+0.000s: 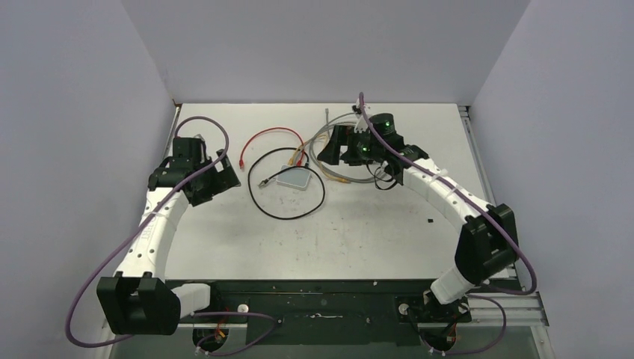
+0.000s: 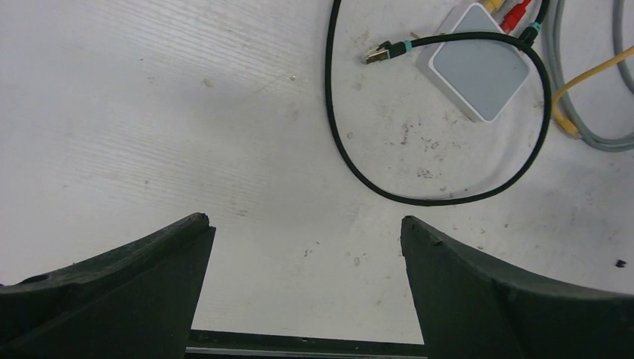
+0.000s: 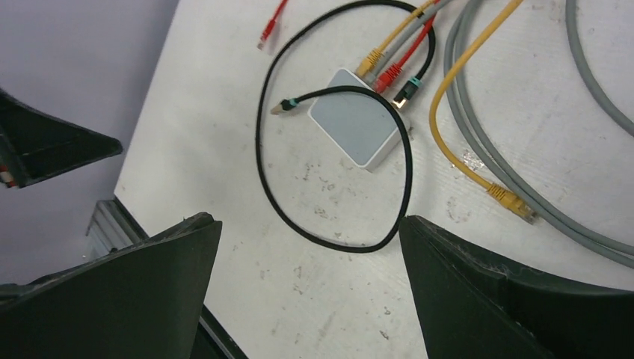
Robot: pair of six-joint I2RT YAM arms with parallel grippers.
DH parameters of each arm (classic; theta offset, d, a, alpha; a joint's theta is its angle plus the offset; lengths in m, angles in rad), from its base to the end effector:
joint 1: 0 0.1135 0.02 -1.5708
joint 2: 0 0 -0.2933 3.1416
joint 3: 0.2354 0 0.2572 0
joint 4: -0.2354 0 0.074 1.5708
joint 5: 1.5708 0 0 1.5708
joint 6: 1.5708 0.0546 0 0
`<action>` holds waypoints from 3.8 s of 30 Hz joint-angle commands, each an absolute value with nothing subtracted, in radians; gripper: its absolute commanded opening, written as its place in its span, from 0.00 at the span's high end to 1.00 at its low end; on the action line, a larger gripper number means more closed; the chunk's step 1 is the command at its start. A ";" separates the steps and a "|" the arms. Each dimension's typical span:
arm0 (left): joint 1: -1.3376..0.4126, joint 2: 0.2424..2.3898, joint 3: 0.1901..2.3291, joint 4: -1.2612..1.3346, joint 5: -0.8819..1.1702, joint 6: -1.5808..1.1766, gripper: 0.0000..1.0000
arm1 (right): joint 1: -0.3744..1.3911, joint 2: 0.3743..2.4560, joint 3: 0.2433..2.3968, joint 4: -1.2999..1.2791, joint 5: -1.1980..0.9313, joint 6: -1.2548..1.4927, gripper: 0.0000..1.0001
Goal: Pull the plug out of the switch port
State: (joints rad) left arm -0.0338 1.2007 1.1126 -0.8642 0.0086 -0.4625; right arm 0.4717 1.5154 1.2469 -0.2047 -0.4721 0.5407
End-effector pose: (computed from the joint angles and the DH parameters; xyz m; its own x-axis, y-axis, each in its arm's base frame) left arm 0.2427 -0.0087 0.3199 -0.7460 -0.4212 -0.5158 -0.3286 0.9065 -0.2650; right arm 0.3183 0.1902 0.3420 -0.7420 0.1362 -0.6565 -0.4471 0.6291 0.6359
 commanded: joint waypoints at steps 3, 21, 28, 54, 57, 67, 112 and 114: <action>-0.029 1.210 1.049 -0.689 0.183 -0.652 0.04 | 0.477 1.720 1.372 -0.332 -0.516 0.441 0.04; -0.007 1.060 0.808 -0.458 0.359 -0.918 0.00 | 0.611 2.100 1.624 -0.613 -0.416 0.293 0.26; 0.117 1.031 0.890 -0.541 0.373 -0.856 0.00 | 0.696 2.117 1.657 -0.572 -0.553 0.312 0.48; 0.190 1.002 0.863 -0.598 0.361 -0.849 0.00 | 0.736 1.960 1.638 -0.486 -0.562 0.249 0.02; 0.189 0.998 0.828 -0.573 0.392 -0.876 0.00 | 0.694 2.028 1.727 -0.527 -0.522 0.234 0.03; 0.149 0.990 0.747 -0.484 0.421 -0.966 0.14 | 0.632 2.269 2.032 -0.654 -0.391 0.230 0.05; -0.251 2.333 2.022 -0.809 0.297 -0.604 0.24 | 0.396 2.028 1.612 -0.514 -0.652 0.324 0.13; -0.264 2.343 2.031 -0.813 0.298 -0.601 0.25 | 0.407 2.035 1.627 -0.512 -0.665 0.325 0.15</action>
